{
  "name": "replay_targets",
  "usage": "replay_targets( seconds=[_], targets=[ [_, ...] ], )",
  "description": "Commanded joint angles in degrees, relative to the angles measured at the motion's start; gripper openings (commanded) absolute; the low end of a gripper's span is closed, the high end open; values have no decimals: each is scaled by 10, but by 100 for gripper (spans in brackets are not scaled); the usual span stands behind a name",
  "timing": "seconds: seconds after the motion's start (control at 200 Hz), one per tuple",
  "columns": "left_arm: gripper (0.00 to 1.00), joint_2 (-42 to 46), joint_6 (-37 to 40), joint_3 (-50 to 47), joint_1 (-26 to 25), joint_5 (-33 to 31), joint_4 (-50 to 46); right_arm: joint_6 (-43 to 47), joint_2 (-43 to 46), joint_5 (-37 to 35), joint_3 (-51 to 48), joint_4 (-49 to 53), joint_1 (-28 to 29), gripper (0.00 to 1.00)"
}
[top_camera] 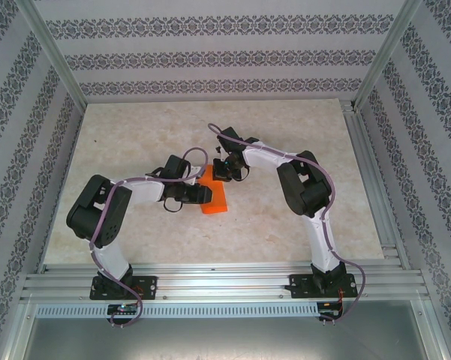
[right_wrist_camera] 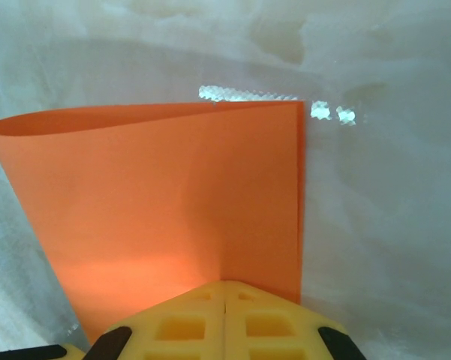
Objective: Fold a paper plane with a square sheet of paper (fold left side to right side)
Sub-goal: First fold the square sheet of paper in half at the center of the table.
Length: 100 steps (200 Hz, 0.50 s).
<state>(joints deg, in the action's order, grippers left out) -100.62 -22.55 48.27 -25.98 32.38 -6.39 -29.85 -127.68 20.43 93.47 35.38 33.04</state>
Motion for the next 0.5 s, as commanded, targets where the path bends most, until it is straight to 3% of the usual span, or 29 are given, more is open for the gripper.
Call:
replay_targets(
  seconds=[0.0, 0.21, 0.495],
  targets=[
    [44, 0, -3, -42, -16, 18, -88, 11, -36, -69, -3, 30, -7, 5],
    [45, 55, -40, -66, -13, 28, -56, 13, -35, -69, -3, 31, -7, 5],
    [46, 99, -60, 24, 45, 15, -87, 21, -37, -71, 1, 36, -4, 5]
  ],
)
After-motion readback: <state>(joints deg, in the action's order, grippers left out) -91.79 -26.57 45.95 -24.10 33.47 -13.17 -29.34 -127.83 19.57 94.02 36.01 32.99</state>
